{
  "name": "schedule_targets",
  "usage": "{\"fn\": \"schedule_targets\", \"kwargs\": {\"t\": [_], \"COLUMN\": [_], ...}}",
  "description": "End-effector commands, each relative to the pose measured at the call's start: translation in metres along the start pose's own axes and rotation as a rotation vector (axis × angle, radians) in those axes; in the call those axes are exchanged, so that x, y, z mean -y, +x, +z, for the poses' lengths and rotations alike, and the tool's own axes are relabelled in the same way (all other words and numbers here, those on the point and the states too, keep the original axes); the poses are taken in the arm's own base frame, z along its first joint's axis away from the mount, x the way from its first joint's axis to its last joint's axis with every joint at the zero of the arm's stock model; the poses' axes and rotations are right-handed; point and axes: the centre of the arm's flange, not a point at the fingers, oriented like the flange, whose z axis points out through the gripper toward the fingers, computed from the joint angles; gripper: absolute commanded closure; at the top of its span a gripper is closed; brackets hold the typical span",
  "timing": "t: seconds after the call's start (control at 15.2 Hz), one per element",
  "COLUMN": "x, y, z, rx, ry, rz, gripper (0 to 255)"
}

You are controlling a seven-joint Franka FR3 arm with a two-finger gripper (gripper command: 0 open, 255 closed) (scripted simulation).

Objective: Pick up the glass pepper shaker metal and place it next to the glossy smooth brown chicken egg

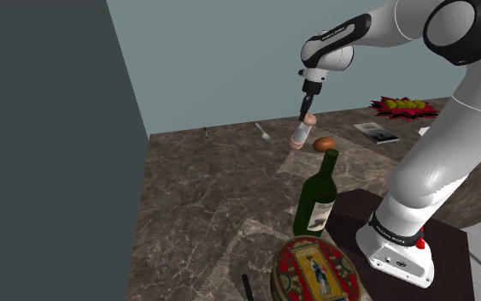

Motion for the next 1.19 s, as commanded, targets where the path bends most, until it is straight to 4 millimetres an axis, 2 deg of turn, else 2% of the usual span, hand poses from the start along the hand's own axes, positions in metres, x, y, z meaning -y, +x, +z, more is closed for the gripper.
{"fn": "schedule_targets", "kwargs": {"t": [0.0, 0.07, 0.4, 0.66, 1.12], "x": [0.000, 0.000, 0.000, 0.000, 0.000], "y": [0.000, 0.000, 0.000, 0.000, 0.000], "z": [0.000, 0.000, 0.000, -0.050, -0.050], "rx": [0.000, 0.000, 0.000, 0.000, 0.000], "ry": [0.000, 0.000, 0.000, 0.000, 0.000], "rz": [0.000, 0.000, 0.000, 0.000, 0.000], "gripper": [255, 0, 0, 0, 0]}}
